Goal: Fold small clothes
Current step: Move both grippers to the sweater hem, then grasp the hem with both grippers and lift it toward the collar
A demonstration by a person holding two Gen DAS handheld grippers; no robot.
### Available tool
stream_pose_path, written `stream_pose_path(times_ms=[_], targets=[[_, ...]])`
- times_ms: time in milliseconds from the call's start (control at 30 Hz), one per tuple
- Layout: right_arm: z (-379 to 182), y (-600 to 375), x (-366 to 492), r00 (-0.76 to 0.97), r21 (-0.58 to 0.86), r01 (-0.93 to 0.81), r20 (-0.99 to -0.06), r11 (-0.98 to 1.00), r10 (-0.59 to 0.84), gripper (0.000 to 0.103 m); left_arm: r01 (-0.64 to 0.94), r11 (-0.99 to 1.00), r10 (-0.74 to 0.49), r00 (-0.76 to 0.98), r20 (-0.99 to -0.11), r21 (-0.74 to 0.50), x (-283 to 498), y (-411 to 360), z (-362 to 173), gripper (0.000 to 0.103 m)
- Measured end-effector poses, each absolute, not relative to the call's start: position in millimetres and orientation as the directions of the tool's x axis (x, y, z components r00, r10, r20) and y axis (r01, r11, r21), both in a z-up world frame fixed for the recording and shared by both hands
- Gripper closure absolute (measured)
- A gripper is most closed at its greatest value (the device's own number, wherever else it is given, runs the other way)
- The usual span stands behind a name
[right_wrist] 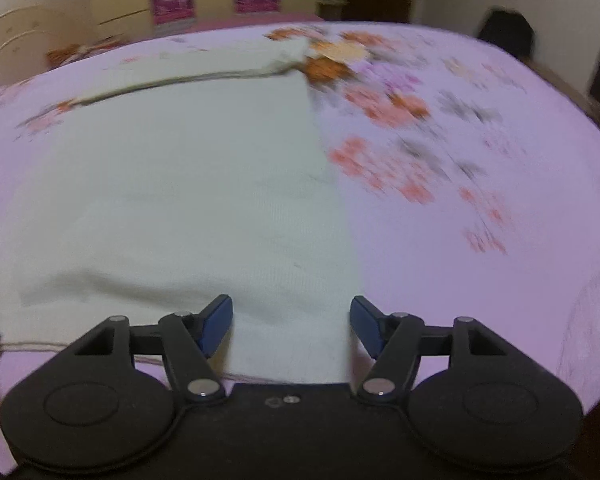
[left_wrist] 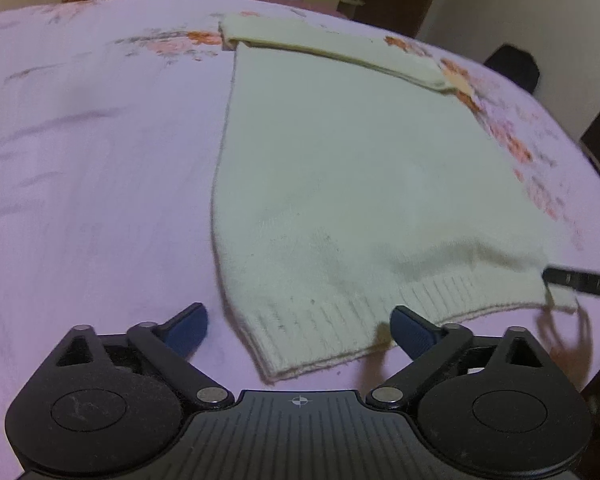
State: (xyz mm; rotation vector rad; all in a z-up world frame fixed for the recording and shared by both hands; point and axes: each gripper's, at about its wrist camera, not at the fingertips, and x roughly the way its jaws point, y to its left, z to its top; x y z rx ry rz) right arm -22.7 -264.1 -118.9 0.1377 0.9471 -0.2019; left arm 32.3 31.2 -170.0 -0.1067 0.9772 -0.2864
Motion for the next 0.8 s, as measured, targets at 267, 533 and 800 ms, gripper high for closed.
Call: stream_pose_path(times_ms=[267,533,800], targets=[[-124.3,-263.4,-34.9,0.557,0.024,0.243,-0.822,0.970,-0.119,0.039,0.143,0.941,-0.335,0.520,-0.786,-0.306,36.6,46.3,-169.1,0.022],[-121.5,-268.3,-37.4,0.560,0.030,0.251,-0.820,0.967,-0.120,0.041,0.100,0.889,-0.438,0.467,-0.768,-0.446,42.8,51.0,-175.3,0.045],[-127.3,-281.5,-43.0,0.547,0.066,0.280,-0.831,0.958,-0.103,0.041,0.141,0.886,-0.452,0.478,-0.753,-0.442,53.8,36.5,-180.3,0.045]])
